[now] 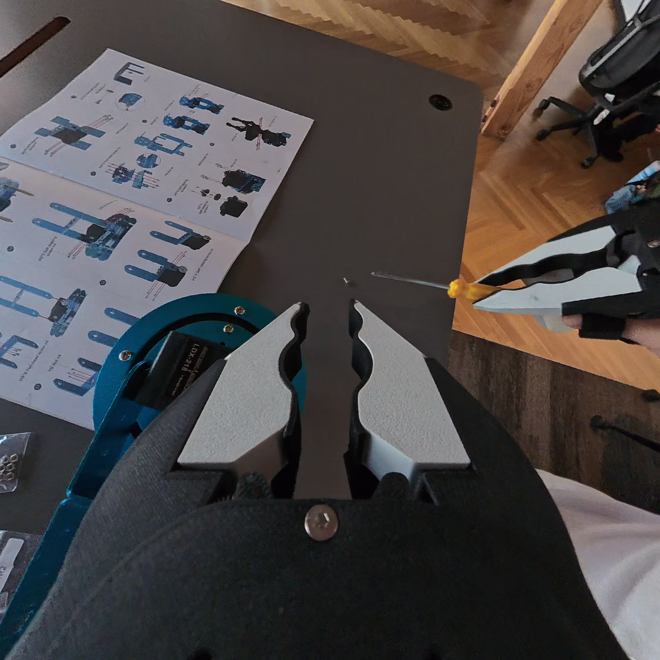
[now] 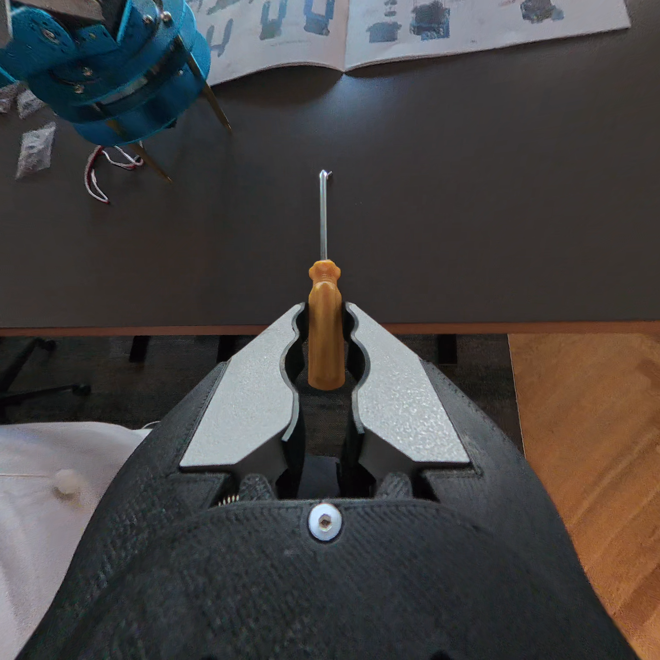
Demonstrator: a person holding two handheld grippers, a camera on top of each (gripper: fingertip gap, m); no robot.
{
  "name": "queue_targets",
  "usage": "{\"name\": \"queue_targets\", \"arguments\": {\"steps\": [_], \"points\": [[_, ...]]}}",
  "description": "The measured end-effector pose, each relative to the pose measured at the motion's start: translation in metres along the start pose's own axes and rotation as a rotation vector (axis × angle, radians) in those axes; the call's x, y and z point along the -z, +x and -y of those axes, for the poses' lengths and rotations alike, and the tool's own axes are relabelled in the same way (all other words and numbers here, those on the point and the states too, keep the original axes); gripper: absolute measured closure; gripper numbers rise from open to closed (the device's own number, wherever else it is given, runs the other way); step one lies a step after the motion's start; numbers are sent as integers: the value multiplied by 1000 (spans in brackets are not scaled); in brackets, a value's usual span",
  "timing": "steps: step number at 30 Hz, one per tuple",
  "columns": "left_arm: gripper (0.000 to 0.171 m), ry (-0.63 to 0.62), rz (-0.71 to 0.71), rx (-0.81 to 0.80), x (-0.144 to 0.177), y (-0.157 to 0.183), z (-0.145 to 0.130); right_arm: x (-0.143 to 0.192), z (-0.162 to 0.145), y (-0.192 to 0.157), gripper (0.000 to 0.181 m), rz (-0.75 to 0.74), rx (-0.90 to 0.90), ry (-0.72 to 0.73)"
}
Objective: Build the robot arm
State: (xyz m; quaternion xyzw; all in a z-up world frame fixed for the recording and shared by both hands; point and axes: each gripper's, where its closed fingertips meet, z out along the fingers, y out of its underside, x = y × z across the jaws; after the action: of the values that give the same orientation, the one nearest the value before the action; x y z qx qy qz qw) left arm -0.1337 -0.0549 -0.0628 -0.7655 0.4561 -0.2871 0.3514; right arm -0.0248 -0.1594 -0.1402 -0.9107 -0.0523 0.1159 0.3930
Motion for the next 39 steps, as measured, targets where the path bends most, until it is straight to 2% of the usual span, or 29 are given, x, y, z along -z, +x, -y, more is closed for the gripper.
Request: {"name": "queue_targets", "arguments": {"steps": [7,13,24,28,31,34,39], "points": [[151,20,-33,-10,19,-13,-9,-18,-12,-13,164,-47,-89,-29],[151,13,-26,-19,33,-21,-16,-27,-9,-13,164,-84,-117,-13],[152,23,-19,-21,41,-24,-23,-28,-5,-13,164,-127,-93,-17],[152,34,-41,-5,40,-25,-29,-24,-4,-17,164,-130,-18,-26],[148,75,-94,19,40,-21,-32,-21,-1,-22,164,-102,54,-32],[147,146,-129,-32,42,-12,-33,-18,3,-30,164,-27,98,-57],[148,193,-73,-111,34,0,-49,-11,24,-32,164,173,135,-75]]}}
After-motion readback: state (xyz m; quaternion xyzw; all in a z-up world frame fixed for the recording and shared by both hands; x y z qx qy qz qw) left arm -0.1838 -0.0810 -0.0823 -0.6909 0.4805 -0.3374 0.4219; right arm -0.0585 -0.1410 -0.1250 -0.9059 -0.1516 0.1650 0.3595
